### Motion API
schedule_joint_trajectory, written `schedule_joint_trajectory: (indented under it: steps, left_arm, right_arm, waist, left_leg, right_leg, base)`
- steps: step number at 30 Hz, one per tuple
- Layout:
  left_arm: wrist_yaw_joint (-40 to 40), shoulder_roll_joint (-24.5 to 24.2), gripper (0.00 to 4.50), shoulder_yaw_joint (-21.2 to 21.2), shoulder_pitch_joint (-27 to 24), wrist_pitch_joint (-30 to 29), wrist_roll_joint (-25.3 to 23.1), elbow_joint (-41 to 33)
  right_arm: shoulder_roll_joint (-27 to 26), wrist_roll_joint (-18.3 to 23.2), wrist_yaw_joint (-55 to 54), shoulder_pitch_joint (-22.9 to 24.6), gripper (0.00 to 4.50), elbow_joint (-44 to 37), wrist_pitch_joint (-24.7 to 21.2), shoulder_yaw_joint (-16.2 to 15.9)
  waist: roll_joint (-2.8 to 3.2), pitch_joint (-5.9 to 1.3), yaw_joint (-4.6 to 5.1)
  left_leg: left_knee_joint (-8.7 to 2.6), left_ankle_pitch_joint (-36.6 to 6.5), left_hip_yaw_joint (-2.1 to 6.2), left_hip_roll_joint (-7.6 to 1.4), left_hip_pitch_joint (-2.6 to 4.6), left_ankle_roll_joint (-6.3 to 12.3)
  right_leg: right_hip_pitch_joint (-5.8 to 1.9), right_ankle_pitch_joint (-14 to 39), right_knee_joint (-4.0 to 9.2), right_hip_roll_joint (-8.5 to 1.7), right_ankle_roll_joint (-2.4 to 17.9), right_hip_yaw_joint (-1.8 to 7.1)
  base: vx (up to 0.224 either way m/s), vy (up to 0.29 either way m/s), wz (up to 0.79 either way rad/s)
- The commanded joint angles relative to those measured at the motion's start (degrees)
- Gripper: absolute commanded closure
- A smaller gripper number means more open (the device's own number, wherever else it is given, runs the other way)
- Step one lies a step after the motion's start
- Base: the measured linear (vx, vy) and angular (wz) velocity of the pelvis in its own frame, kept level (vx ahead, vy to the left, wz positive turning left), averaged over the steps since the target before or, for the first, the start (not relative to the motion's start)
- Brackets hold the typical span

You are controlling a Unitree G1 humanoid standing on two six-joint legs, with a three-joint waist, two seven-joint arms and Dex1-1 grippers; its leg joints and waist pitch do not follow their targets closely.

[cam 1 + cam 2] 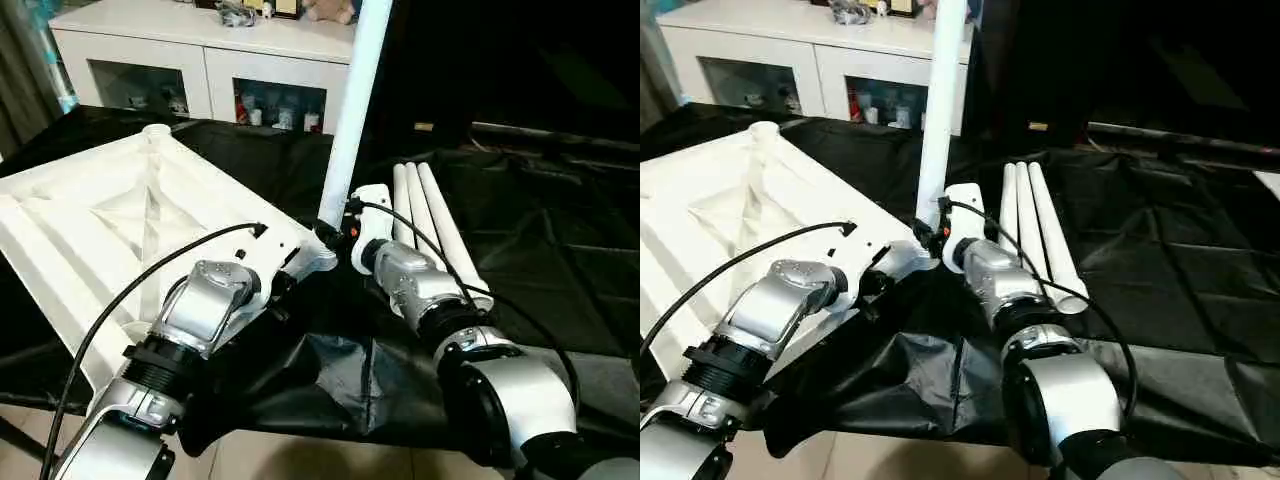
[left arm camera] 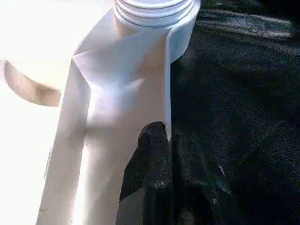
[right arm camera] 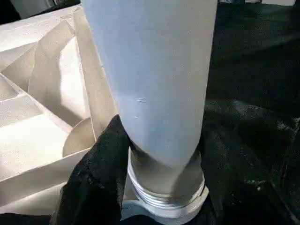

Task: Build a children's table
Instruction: Insert table leg to table base

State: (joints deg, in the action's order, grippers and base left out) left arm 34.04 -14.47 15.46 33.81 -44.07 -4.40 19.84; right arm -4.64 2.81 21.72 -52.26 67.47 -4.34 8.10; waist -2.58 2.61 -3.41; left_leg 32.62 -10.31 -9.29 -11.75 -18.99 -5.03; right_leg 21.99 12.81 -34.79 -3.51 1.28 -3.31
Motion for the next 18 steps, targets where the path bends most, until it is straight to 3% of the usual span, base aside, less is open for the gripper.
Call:
schedule_joint_trajectory:
  steps: [1,2,3,9,11,12,14,18]
  left_arm:
    - [-0.5,2.2,4.5,0.9,2.5,1.5,0.5,-1.5]
    - [-0.3,2.0,4.5,0.9,2.5,1.7,0.5,-1.6]
    - [-0.1,1.9,4.5,1.0,2.5,1.9,0.5,-1.6]
    - [1.1,1.6,4.5,1.1,2.9,3.0,0.9,-1.6]
    - [1.2,1.5,4.5,1.1,2.9,3.1,0.9,-1.7]
    - [1.4,1.4,4.5,1.1,2.8,3.2,0.9,-1.8]
    - [1.8,1.0,4.5,1.2,2.7,3.3,0.9,-2.2]
    - [2.4,0.4,4.5,1.4,2.3,3.6,0.9,-2.7]
  right_arm:
    - [-5.7,-1.7,3.1,3.5,2.57,6.9,-5.3,-3.8]
    - [-5.9,-1.4,4.0,3.2,2.57,6.8,-4.6,-3.5]
    - [-5.9,-0.6,4.6,2.9,2.01,6.6,-4.3,-2.8]
    - [-5.5,0.9,5.5,1.3,1.55,5.9,-3.9,-0.8]
    - [-5.5,0.9,5.7,1.1,1.42,5.9,-3.8,-0.6]
    - [-5.4,1.0,5.9,1.0,1.36,5.8,-3.6,-0.4]
    - [-5.3,1.5,6.5,0.6,1.12,5.6,-3.4,0.0]
    - [-4.9,1.6,7.9,0.0,0.8,5.3,-2.5,0.1]
  waist:
    - [1.42,-1.7,0.09]
    - [1.41,-1.69,0.12]
    - [1.5,-1.68,0.14]
    - [1.82,-1.73,0.3]
    - [1.65,-1.87,0.28]
    - [1.63,-1.78,0.16]
    - [1.71,-1.64,-0.03]
    - [1.85,-1.62,0.03]
  left_leg:
    - [-4.7,-30.7,1.24,-1.02,1.02,-2.27]
    - [-4.72,-31.0,1.26,-1.04,1.07,-2.24]
    - [-4.68,-31.5,1.25,-1.02,1.2,-2.19]
    - [-5.14,-31.2,1.59,-1.16,0.92,-2.1]
    - [-5.43,-29.1,1.59,-1.28,0.21,-2.04]
    - [-5.4,-27.9,1.42,-1.25,0.1,-1.87]
    - [-5.17,-27.4,1.12,-1.19,0.61,-1.63]
    - [-5.36,-26.2,1.15,-1.34,0.29,-1.74]
  right_leg:
    - [0.36,31.7,6.82,-4.49,4.7,1.98]
    - [0.41,31.9,6.87,-4.46,4.5,1.95]
    - [0.55,32.4,7.0,-4.49,4.3,1.94]
    - [-0.05,31.0,7.15,-4.62,4.3,1.46]
    - [-0.62,28.2,6.72,-4.67,5.1,1.64]
    - [-0.58,27.5,6.66,-4.73,5.6,1.8]
    - [-0.1,28.5,6.94,-4.88,6.0,2.02]
    - [-0.45,27.4,6.71,-4.82,6.4,2.02]
  base:
    - [0.0,0.0,0.0]
    - [0.0,0.0,0.0]
    - [0.0,0.0,0.0]
    - [0.0,0.0,0.0]
    - [0.0,0.0,0.0]
    - [0.0,0.0,0.0]
    - [0.0,0.0,0.0]
    - [0.0,0.0,0.0]
